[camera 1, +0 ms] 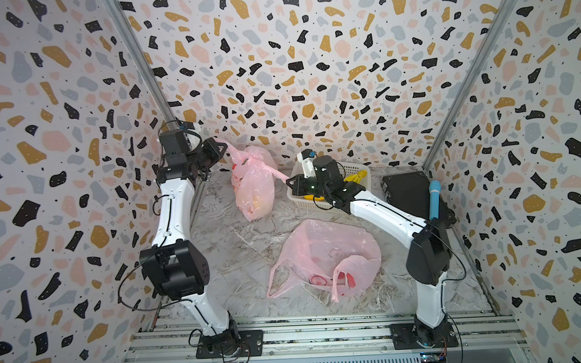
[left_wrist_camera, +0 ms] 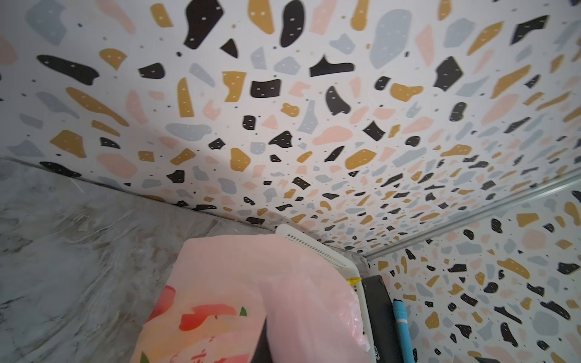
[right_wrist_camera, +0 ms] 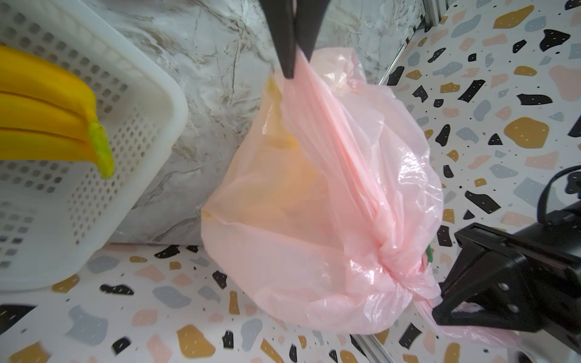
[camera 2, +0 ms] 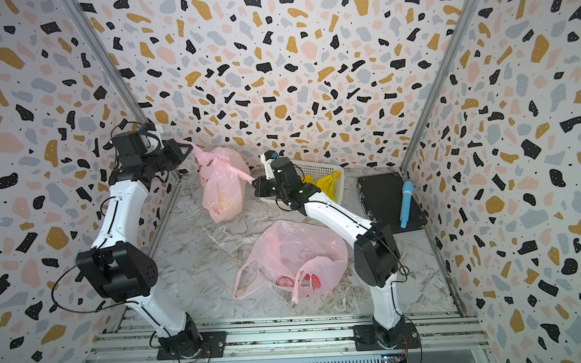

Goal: Place the banana into a plastic bag & tie a knot
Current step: Place the plastic bag at the center of the board, then adjust the plastic bag at the center of the board.

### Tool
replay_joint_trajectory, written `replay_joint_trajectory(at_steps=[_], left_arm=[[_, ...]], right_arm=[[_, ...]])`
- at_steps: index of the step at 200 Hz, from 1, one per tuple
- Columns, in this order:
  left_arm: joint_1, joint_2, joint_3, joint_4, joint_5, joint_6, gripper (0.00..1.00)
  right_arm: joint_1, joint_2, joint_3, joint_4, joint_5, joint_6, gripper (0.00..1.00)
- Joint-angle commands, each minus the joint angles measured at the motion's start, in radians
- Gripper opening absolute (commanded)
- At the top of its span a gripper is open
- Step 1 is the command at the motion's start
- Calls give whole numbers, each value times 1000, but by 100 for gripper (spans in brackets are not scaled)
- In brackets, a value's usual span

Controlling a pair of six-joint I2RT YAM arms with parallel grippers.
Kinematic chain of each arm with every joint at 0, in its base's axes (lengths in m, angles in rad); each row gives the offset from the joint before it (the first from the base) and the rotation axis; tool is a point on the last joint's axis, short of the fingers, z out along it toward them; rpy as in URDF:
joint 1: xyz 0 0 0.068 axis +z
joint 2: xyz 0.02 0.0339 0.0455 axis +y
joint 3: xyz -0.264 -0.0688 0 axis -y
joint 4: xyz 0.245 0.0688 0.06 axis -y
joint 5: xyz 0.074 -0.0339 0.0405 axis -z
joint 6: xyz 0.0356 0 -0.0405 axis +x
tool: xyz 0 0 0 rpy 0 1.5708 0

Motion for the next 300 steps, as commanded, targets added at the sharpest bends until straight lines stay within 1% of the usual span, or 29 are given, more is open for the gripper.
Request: replay_joint_trajectory(at_steps=[1, 10, 17, 25, 31, 39, 45, 53, 59, 75, 95, 106, 124, 142, 151, 153, 165, 179, 203, 221, 236, 250, 265, 278, 291, 296, 300], left_arm=[[45, 69, -39, 169, -98, 8, 0], [53, 103, -56, 192, -90, -4, 0], [58, 127, -60, 198, -75, -9, 11], [61, 144, -61, 198, -59, -12, 19], [63, 146, -65, 194, -52, -12, 26], [65, 133, -79, 192, -53, -9, 38], [64, 112, -96, 190, -60, -7, 49], [65, 77, -118, 183, -69, -1, 57], [66, 48, -133, 170, -72, 4, 61], [68, -48, -183, 133, -94, 15, 75], [68, -198, -286, 126, -141, 14, 100], [68, -277, -334, 83, -162, 17, 99], [68, -401, -434, 73, -171, -2, 99], [64, -530, -566, 111, -128, -58, 99], [51, -592, -633, 112, -106, -85, 99], [47, -606, -648, 136, -102, -88, 99], [8, -682, -715, 126, -106, -78, 99], [-57, -757, -770, 44, -136, -50, 99], [-181, -856, -870, -29, -179, -42, 99], [-287, -889, -934, -80, -223, -46, 99], [-367, -896, -994, -112, -231, -50, 99], [-446, -914, -1080, -83, -237, -65, 99], [-514, -955, -1174, -76, -288, -75, 99], [-580, -987, -1261, -49, -331, -106, 99], [-656, -1001, -1306, -37, -374, -125, 99], [-682, -1007, -1319, -44, -400, -130, 99], [-705, -1012, -1331, -45, -422, -137, 99]], right_arm=[[0, 96, 63, -9, -37, -7, 0], [1, 143, 92, -23, -66, -18, 0], [1, 178, 123, -57, -79, -27, 0], [1, 210, 166, -109, -92, -42, 0], [1, 222, 189, -142, -100, -55, 12], [0, 223, 206, -170, -111, -66, 25], [0, 214, 209, -183, -115, -76, 32], [1, 191, 210, -203, -114, -90, 40], [1, 171, 207, -222, -109, -104, 44], [1, 96, 185, -270, -100, -139, 53], [1, -34, 92, -295, -84, -173, 64], [1, -114, 24, -300, -75, -188, 69], [1, -240, -93, -312, -73, -208, 76], [1, -362, -212, -336, -68, -236, 79], [0, -424, -271, -354, -62, -257, 83], [0, -438, -285, -358, -61, -263, 83], [1, -520, -361, -391, -43, -288, 85], [1, -607, -447, -423, -31, -304, 87], [5, -741, -600, -443, -33, -299, 87], [21, -828, -713, -433, -33, -289, 88], [37, -888, -796, -428, -23, -270, 88], [55, -938, -880, -399, -19, -238, 88], [81, -988, -953, -370, -3, -212, 89], [108, -1021, -988, -372, 37, -204, 92], [139, -1039, -1007, -378, 74, -203, 94], [150, -1045, -1013, -383, 92, -207, 99], [162, -1047, -1014, -389, 109, -210, 100]])
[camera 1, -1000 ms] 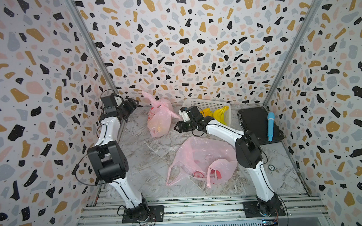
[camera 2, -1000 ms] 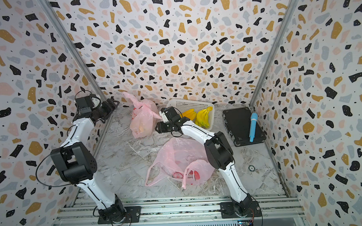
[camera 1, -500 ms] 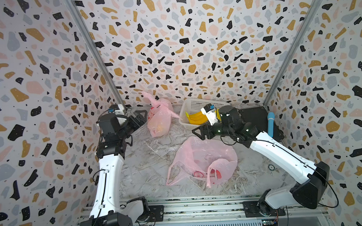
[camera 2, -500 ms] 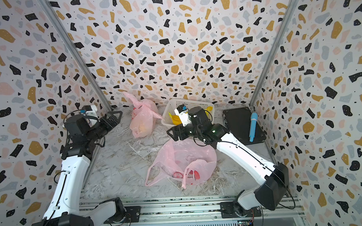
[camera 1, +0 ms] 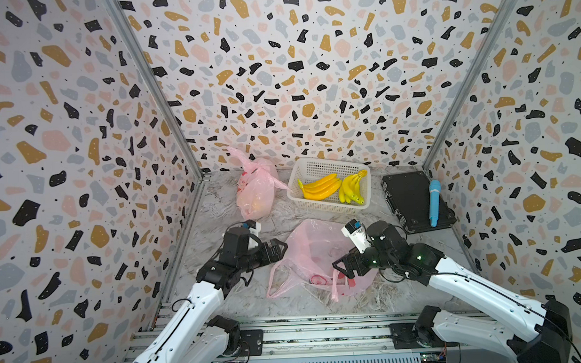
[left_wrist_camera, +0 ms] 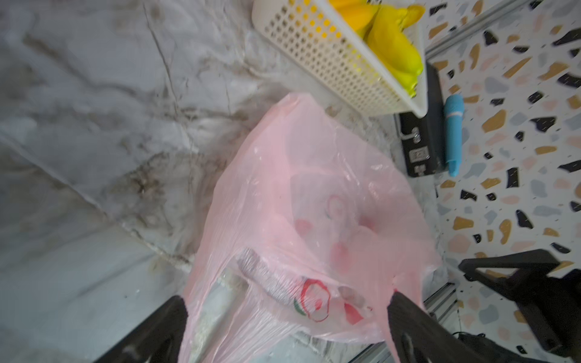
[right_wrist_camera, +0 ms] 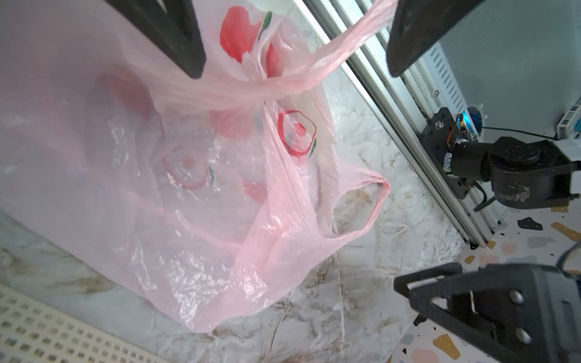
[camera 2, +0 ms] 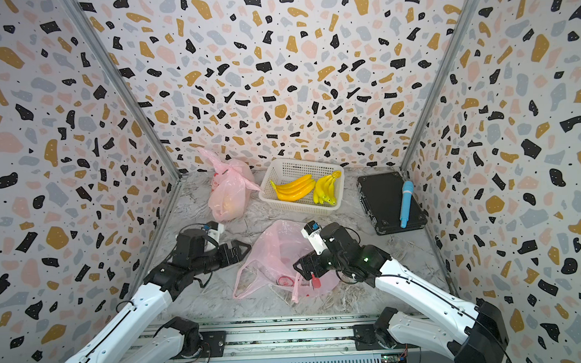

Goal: Place the banana into a plastic bag & tie a knot
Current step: Adjust the plastic bag at the center of the board.

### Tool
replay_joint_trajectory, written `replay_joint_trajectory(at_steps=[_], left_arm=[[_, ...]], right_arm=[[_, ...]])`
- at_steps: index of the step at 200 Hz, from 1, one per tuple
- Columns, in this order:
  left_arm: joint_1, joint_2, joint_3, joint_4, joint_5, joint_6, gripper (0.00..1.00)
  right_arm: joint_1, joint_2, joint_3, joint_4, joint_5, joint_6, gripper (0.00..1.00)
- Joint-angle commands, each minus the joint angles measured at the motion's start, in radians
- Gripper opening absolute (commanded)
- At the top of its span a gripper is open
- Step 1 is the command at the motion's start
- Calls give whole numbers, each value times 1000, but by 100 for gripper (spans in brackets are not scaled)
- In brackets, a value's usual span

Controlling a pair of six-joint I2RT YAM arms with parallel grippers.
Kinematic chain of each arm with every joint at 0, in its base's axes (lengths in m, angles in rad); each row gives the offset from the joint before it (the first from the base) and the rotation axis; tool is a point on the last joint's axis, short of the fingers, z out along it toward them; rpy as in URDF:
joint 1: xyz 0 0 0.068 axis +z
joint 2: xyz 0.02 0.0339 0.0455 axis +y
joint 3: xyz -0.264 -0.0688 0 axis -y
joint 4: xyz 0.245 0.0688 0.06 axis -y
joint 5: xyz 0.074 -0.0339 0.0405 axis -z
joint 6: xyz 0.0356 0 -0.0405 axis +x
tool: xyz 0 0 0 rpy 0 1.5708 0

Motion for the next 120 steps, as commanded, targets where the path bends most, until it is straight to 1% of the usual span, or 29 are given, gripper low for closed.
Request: replay_joint_trajectory(at_steps=[1, 14, 24, 47, 53, 55, 57, 61, 77, 100, 110, 120], left_arm=[[-107, -41, -52, 28, -131, -44, 99], [-167, -60, -86, 17, -197, -58, 99], [-195, -75, -108, -3, -235, -69, 99], [-225, -96, -167, -22, -240, -96, 99], [-231, -95, -174, -34, -243, -98, 99], [-232, -93, -176, -39, -245, -98, 99], [-234, -92, -178, -45, -245, -98, 99], [-235, -88, -181, -55, -246, -97, 99], [-240, -83, -183, -106, -267, -95, 99], [-248, -105, -192, -179, -364, -95, 99], [-248, -114, -205, -183, -393, -104, 99], [-249, -111, -223, -157, -394, -114, 100]], right_arm=[[48, -37, -6, 8, 94, 7, 100], [84, -46, -13, -7, 158, -23, 100], [110, -53, -20, -5, 191, -52, 100], [178, -65, -24, 0, 281, -122, 100], [182, -65, -26, 6, 299, -139, 100], [182, -64, -27, 8, 303, -145, 100], [209, -65, -28, 11, 306, -150, 100], [224, -64, -32, 21, 313, -166, 100], [237, -59, -42, 46, 324, -193, 100], [248, -43, -55, 79, 340, -226, 100], [255, -27, -60, 90, 347, -242, 100], [265, -11, -66, 100, 353, -260, 100]])
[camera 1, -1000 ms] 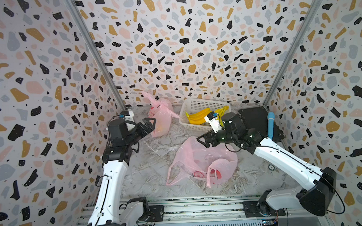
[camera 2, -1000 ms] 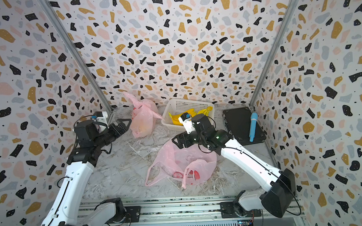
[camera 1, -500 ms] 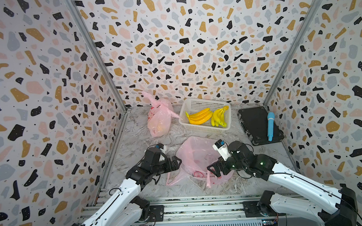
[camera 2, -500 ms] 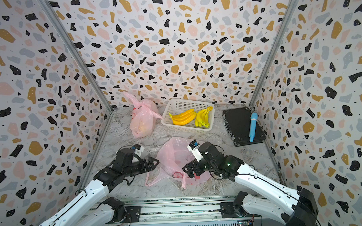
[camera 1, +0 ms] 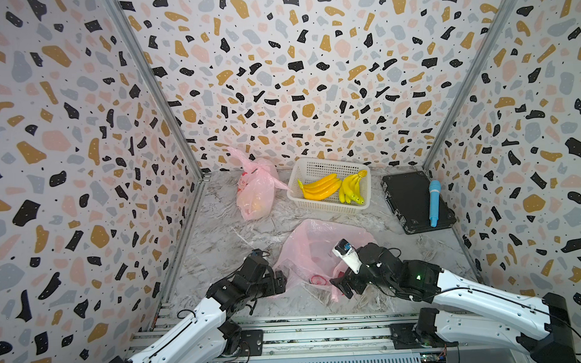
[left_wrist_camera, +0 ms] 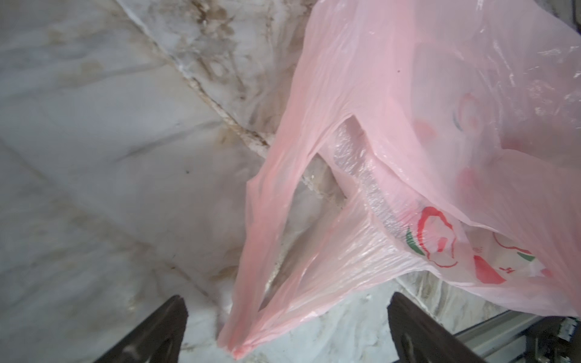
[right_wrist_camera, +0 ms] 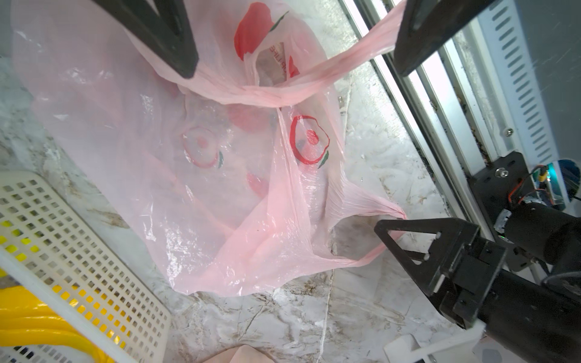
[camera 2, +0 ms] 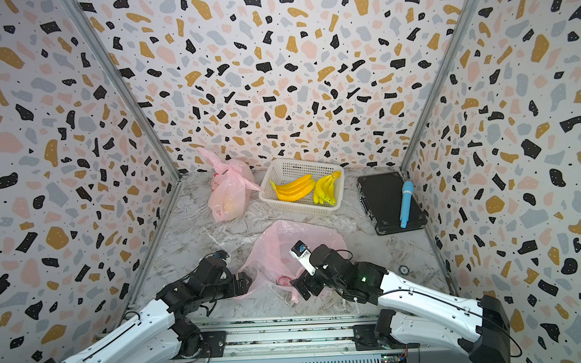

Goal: Place the banana into a plastic bag & tie a knot
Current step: Adjust the plastic bag at the center of the board.

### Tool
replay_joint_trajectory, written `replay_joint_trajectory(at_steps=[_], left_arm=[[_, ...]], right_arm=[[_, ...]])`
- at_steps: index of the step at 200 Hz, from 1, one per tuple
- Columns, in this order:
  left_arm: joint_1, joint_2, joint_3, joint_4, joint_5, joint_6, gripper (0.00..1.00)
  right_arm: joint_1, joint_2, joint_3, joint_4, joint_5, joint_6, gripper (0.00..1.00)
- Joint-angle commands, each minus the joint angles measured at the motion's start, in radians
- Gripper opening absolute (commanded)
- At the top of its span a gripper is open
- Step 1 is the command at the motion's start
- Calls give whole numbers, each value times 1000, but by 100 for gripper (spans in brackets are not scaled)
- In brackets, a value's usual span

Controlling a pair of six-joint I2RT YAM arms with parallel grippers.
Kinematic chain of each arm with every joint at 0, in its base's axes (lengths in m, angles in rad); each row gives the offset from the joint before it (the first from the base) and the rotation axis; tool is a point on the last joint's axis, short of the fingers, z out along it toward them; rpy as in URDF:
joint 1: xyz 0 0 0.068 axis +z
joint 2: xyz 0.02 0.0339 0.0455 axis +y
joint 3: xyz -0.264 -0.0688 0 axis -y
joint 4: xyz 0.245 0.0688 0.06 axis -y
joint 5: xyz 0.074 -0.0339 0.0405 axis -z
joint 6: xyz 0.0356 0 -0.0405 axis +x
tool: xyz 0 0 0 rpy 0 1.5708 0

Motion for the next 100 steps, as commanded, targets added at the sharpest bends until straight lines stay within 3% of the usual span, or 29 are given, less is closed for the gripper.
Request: replay_joint_trajectory(at_steps=[1, 27, 55, 63, 88, 100], left_arm=[[-6, -12, -37, -17, -86, -24, 100], [-16, 73, -67, 89, -57, -49, 94], [-52, 184, -64, 176, -63, -52, 79], [-59, 214, -59, 187, -77, -45, 69], [-62, 269, -42, 191, -111, -31, 26], [-63, 258, -12, 148, -119, -28, 6]], right_arm=[[19, 26, -9, 45, 50, -68, 100], [56, 47, -32, 95, 52, -115, 100], [80, 51, -57, 145, 68, -148, 100], [80, 57, -60, 154, 86, -148, 100], [80, 94, -50, 147, 167, -136, 99], [80, 110, -31, 128, 205, -105, 94]])
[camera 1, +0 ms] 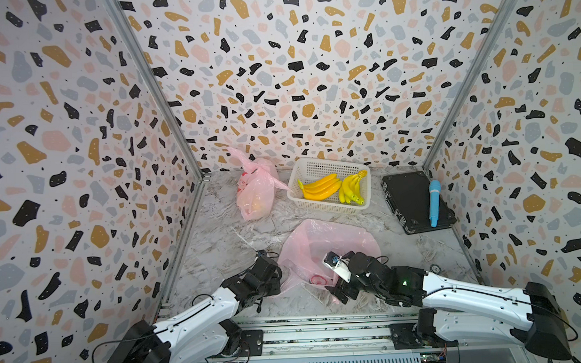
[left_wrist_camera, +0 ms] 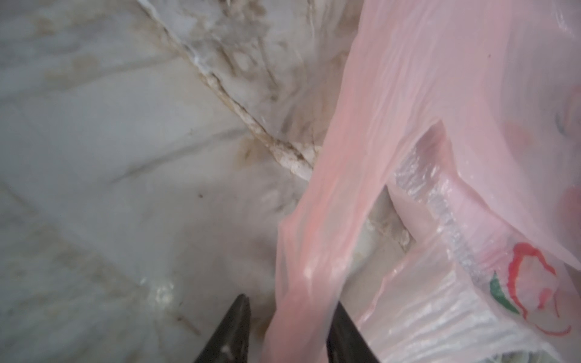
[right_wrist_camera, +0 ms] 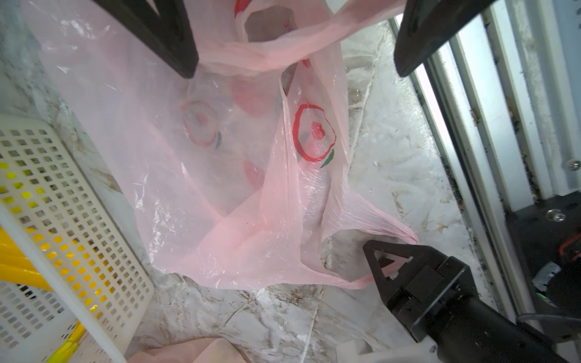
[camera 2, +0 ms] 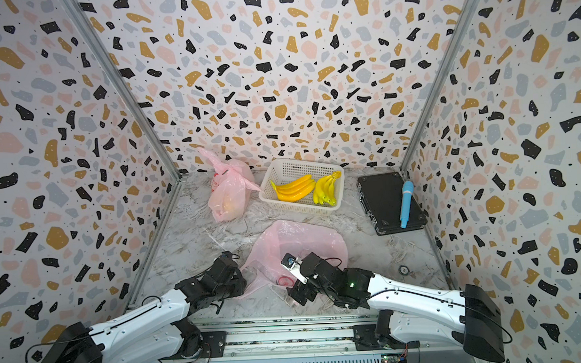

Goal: Place the banana into a plastic bag & tie a knot
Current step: Adjust the plastic bag at the center of the board.

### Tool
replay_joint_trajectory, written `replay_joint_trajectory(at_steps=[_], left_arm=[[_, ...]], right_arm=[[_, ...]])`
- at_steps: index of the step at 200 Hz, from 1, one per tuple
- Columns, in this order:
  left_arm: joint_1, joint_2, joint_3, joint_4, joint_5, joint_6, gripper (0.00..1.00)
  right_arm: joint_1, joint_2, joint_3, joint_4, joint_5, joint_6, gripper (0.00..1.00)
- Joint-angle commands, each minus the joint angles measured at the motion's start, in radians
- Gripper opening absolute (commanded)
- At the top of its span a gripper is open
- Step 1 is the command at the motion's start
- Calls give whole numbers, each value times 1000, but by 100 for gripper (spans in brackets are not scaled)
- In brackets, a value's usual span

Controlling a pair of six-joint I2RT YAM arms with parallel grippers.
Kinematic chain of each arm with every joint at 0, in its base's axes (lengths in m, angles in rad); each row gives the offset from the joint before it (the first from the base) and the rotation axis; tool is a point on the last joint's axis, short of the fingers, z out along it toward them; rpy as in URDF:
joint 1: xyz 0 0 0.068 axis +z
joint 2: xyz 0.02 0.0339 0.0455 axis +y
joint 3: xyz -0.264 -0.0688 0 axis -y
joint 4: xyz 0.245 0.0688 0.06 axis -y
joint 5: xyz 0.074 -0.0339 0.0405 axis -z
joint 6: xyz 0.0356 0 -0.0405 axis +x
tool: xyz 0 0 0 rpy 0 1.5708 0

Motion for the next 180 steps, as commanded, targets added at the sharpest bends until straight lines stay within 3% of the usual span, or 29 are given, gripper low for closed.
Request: replay_joint_trajectory(at_steps=[1, 5, 30, 50, 70, 118, 180], left_arm=[[-8, 8, 27, -57, -21, 7, 5], [-8, -3, 36, -71, -22, 10, 0], [-7, -92, 126, -197, -48, 53, 0], [-8, -126, 239, -313, -45, 119, 0], [-7, -97, 372, -418, 15, 192, 0], [-8, -4, 635, -577, 152, 340, 0], [-8, 19, 817, -700, 178, 434, 0]], right_arm=[[1, 23, 31, -3, 102, 23, 94], [1, 27, 37, -6, 108, 29, 91], [-24, 71, 88, -54, 188, 97, 58], [-75, 89, 158, -124, 150, 135, 51], [-109, 64, 205, -138, 64, 145, 51], [-127, 120, 322, -133, -203, 129, 64], [-127, 300, 334, -18, -270, 150, 71]])
